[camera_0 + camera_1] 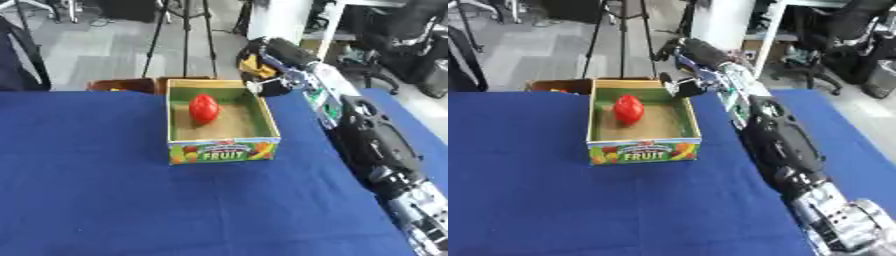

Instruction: Pick up objects on the table and place them in the box.

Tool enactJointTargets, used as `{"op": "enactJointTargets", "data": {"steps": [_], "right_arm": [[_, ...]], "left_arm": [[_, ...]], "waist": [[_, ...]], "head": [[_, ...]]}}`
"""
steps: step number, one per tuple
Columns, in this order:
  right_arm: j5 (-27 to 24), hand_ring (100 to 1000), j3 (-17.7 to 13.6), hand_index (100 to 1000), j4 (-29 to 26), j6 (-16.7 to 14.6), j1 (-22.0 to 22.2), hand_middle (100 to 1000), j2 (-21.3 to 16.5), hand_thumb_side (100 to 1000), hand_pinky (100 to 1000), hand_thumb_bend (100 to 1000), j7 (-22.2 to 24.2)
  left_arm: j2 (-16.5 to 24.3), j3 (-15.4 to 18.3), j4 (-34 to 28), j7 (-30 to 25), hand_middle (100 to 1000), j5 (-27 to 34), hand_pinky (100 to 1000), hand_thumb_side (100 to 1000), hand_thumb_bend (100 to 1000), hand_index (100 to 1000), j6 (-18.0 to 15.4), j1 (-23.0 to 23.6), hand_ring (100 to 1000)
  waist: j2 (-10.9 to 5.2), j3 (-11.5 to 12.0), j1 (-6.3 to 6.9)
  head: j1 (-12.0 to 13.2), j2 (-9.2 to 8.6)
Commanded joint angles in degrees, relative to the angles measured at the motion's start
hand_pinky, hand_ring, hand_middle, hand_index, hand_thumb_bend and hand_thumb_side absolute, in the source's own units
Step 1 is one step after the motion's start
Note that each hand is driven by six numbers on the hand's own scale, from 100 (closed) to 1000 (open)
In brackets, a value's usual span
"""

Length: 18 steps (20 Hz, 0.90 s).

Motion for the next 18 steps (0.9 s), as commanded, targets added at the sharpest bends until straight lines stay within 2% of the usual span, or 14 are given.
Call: {"op": "enactJointTargets", "data": {"steps": [1,3,5,6,7,8,9,10,11,17,18], "right_arm": [[-11.98,314,-1.18,596,-12.82,0.39,3.41,438,-2.79,316,116,100,1.43],[-17.49,198,-3.11,463,-19.16,2.1,7.17,310,-2.04,395,100,100,0.34],[-21.17,100,-5.01,329,-23.6,3.82,10.07,169,-0.95,420,100,100,-2.22],[-22.46,100,-5.84,232,-25.32,4.67,11.28,100,-0.4,419,100,100,-4.1],[-23.66,100,-6.79,151,-26.67,5.44,12.42,100,0.31,420,100,100,-6.56],[-24.58,100,-7.51,121,-27.68,6.07,13.35,100,0.76,418,100,100,-9.12],[-25.07,100,-8.2,112,-28.47,6.62,14.21,100,1.08,416,100,100,-11.84],[-25.17,100,-8.65,107,-29.05,7.06,14.94,100,1.24,490,100,100,-14.18],[-25.1,100,-9.0,109,-29.41,7.59,15.72,100,1.33,417,100,100,-16.31],[-23.61,100,-10.13,139,-30.25,10.61,18.37,100,2.05,422,100,100,-23.69],[-23.17,100,-10.15,132,-30.32,10.92,18.6,100,2.08,518,100,100,-24.28]], "left_arm": [[0.6,0.82,-0.47,0.72,395,-0.41,585,790,967,558,-0.22,-0.14,352],[0.53,0.89,-0.37,0.84,395,-0.46,585,791,965,559,-0.31,0.05,351],[0.53,0.91,-0.3,0.88,395,-0.49,585,791,963,559,-0.37,0.19,351],[0.53,0.91,-0.27,0.89,395,-0.49,585,790,962,559,-0.4,0.25,351],[0.53,0.92,-0.24,0.91,395,-0.49,585,790,962,559,-0.42,0.32,351],[0.53,0.92,-0.23,0.92,394,-0.49,585,790,961,559,-0.45,0.39,351],[0.53,0.93,-0.2,0.94,394,-0.5,585,790,961,559,-0.45,0.48,351],[0.56,0.94,-0.16,0.96,394,-0.54,585,789,961,559,-0.45,0.55,351],[0.59,0.98,-0.16,1.01,394,-0.58,585,788,961,559,-0.46,0.64,351],[0.61,1.11,-0.08,1.24,394,-0.63,585,788,960,559,-0.55,0.98,351],[0.6,1.15,-0.08,1.28,394,-0.62,585,788,960,559,-0.56,1.02,351]], "waist": [[-1.03,-1.3,0.45],[-0.96,-2.57,0.65],[-0.97,-3.6,0.84],[-1.0,-4.06,0.93],[-1.06,-4.59,1.05],[-1.1,-4.97,1.13],[-1.18,-5.27,1.21],[-1.24,-5.44,1.24],[-1.33,-5.58,1.26],[-1.55,-5.83,1.38],[-1.58,-5.81,1.39]], "head": [[2.16,-0.64],[3.0,-0.52],[3.35,-0.34],[3.37,-0.26],[3.37,-0.19],[3.41,-0.16],[3.54,-0.14],[3.62,-0.09],[3.71,-0.04],[3.91,0.34],[3.89,0.42]]}}
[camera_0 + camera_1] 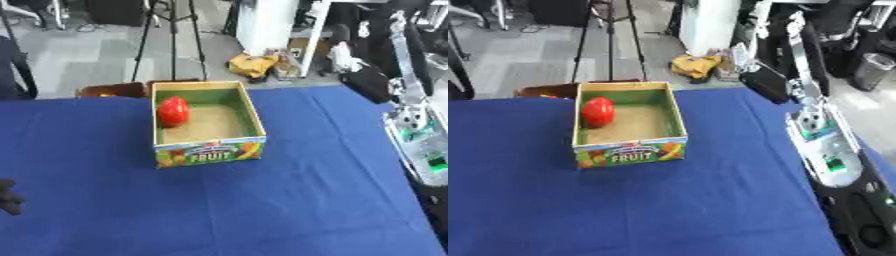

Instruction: Pick up objects on the table and place them in the box.

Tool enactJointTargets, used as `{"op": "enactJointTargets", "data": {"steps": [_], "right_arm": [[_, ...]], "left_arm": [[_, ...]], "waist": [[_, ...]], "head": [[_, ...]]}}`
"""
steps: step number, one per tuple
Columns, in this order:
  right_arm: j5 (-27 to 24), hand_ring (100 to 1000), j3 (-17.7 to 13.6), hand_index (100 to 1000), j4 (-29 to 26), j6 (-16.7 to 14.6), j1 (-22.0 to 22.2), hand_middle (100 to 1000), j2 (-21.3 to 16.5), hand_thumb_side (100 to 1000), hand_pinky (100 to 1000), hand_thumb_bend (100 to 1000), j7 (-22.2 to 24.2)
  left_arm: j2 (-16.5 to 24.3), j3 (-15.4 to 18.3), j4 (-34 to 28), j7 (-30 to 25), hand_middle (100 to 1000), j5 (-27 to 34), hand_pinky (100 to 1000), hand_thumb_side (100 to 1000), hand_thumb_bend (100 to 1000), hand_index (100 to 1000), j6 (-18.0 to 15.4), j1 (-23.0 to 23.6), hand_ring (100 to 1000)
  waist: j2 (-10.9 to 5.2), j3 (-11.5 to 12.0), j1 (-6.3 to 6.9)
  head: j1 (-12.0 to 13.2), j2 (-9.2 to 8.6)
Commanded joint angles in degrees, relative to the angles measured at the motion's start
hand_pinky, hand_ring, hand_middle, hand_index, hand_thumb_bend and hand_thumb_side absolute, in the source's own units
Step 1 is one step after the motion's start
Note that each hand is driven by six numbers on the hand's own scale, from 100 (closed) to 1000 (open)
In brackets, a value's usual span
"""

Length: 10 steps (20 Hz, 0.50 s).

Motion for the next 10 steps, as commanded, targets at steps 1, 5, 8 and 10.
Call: {"op": "enactJointTargets", "data": {"steps": [1,5,8,10], "right_arm": [[1.49,100,-0.75,134,-1.46,1.0,-0.12,100,-0.93,709,100,100,-2.02],[4.25,236,-0.49,355,-1.48,1.28,0.61,195,-0.96,467,151,218,0.06],[5.93,542,-0.41,735,-1.52,1.34,1.12,565,-0.93,408,517,275,4.91],[6.03,568,-0.93,687,-1.3,2.46,1.44,598,-0.71,100,510,100,7.12]], "left_arm": [[0.59,0.51,-0.6,0.35,394,-0.22,585,789,959,559,-0.1,-0.29,351],[0.51,0.49,-0.43,0.31,394,-0.15,585,789,958,559,-0.13,0.09,351],[0.45,0.58,-0.31,0.4,394,-0.09,585,790,958,559,-0.17,0.39,351],[0.4,0.65,-0.26,0.47,394,-0.05,585,790,958,560,-0.21,0.53,352]], "waist": [[-1.08,-0.05,0.11],[-1.48,-0.23,0.12],[-1.75,-0.5,0.19],[-1.86,-0.63,0.2]], "head": [[0.01,0.48],[0.02,1.19],[-0.01,1.71],[0.01,1.99]]}}
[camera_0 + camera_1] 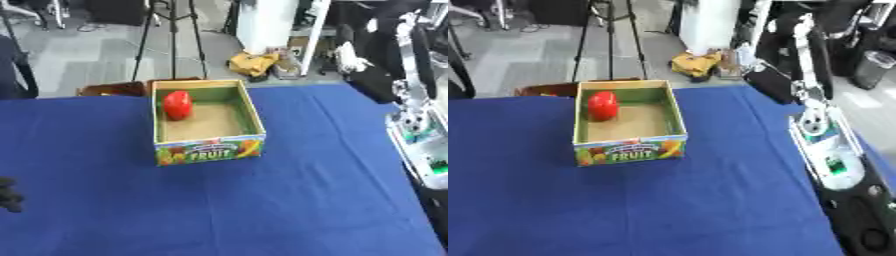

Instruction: Pick up objects on the table and place them in the box.

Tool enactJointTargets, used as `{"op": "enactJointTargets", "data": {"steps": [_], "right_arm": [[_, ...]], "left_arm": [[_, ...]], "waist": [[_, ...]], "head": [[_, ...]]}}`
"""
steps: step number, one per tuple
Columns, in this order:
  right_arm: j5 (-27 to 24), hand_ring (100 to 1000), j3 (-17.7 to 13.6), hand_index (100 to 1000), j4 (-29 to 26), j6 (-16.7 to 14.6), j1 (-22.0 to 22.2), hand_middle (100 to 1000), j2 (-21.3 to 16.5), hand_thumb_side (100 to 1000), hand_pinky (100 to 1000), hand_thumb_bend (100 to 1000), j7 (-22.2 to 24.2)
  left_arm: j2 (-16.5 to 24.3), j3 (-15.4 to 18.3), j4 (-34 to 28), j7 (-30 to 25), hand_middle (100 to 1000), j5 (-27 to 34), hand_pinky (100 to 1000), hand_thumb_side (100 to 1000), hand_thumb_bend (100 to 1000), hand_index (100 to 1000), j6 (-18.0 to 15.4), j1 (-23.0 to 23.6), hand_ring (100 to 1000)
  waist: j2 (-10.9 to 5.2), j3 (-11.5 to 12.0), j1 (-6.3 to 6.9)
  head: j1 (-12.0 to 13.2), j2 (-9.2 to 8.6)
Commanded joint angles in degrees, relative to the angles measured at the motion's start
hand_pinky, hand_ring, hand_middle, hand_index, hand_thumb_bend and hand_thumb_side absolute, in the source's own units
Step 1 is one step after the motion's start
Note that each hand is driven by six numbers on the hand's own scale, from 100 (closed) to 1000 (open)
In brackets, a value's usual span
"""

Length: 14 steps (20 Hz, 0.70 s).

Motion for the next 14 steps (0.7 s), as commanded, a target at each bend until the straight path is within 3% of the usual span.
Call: {"op": "enactJointTargets", "data": {"steps": [1,2,3,4,5,6,7,9,10,13,14], "right_arm": [[-0.01,518,-1.6,562,-0.84,2.34,-0.41,513,-0.59,100,439,100,1.46],[-1.19,504,-1.89,540,-0.77,3.85,-0.37,494,-0.41,100,415,100,-0.2],[-2.32,439,-2.12,422,-0.81,5.04,-0.32,390,-0.31,100,324,100,-1.99],[-3.46,399,-2.32,383,-0.88,6.05,-0.25,349,-0.25,100,253,100,-4.1],[-4.33,293,-2.32,282,-0.98,6.71,-0.2,266,-0.28,100,100,100,-5.92],[-5.07,137,-2.41,164,-1.05,7.22,-0.18,141,-0.27,218,100,100,-7.86],[-5.88,100,-2.45,100,-1.04,7.67,-0.16,100,-0.21,274,100,100,-9.68],[-7.26,100,-2.24,100,-0.86,8.36,-0.16,100,-0.14,366,100,100,-12.3],[-7.66,100,-2.13,100,-0.87,8.41,-0.17,100,-0.14,344,100,100,-13.03],[-6.64,100,-1.41,100,-1.03,7.21,-0.15,100,-0.33,124,100,100,-12.04],[-5.73,100,-1.26,100,-1.0,6.72,-0.17,100,-0.37,100,100,100,-11.04]], "left_arm": [[0.38,0.66,-0.58,0.28,394,-0.03,585,790,958,560,-0.11,-0.11,352],[0.37,0.67,-0.57,0.3,394,-0.02,585,790,958,560,-0.13,-0.08,352],[0.35,0.67,-0.55,0.3,394,-0.01,585,790,957,560,-0.14,-0.05,352],[0.34,0.67,-0.55,0.29,394,0.01,585,790,957,560,-0.16,-0.04,352],[0.33,0.67,-0.55,0.28,394,0.02,585,790,958,560,-0.17,-0.03,352],[0.33,0.71,-0.54,0.31,394,0.03,585,790,957,560,-0.17,0.0,352],[0.32,0.73,-0.52,0.33,394,0.05,585,788,957,560,-0.16,0.02,352],[0.26,0.72,-0.5,0.33,394,0.08,586,791,955,560,-0.18,0.06,352],[0.23,0.71,-0.49,0.33,394,0.09,586,791,954,560,-0.19,0.08,353],[0.24,0.74,-0.47,0.42,394,0.14,585,794,948,560,-0.21,0.09,353],[0.25,0.75,-0.47,0.46,394,0.16,585,794,948,560,-0.22,0.07,353]], "waist": [[-1.06,-0.16,0.17],[-1.09,-0.13,0.17],[-1.13,-0.11,0.19],[-1.18,-0.05,0.2],[-1.22,0.0,0.21],[-1.29,0.03,0.21],[-1.33,0.03,0.22],[-1.39,0.04,0.22],[-1.42,0.06,0.2],[-1.51,0.18,0.09],[-1.53,0.2,0.05]], "head": [[-0.02,0.67],[-0.04,0.69],[0.02,0.7],[0.08,0.67],[0.11,0.66],[0.13,0.69],[0.13,0.71],[0.12,0.83],[0.11,0.85],[0.11,0.89],[0.1,0.92]]}}
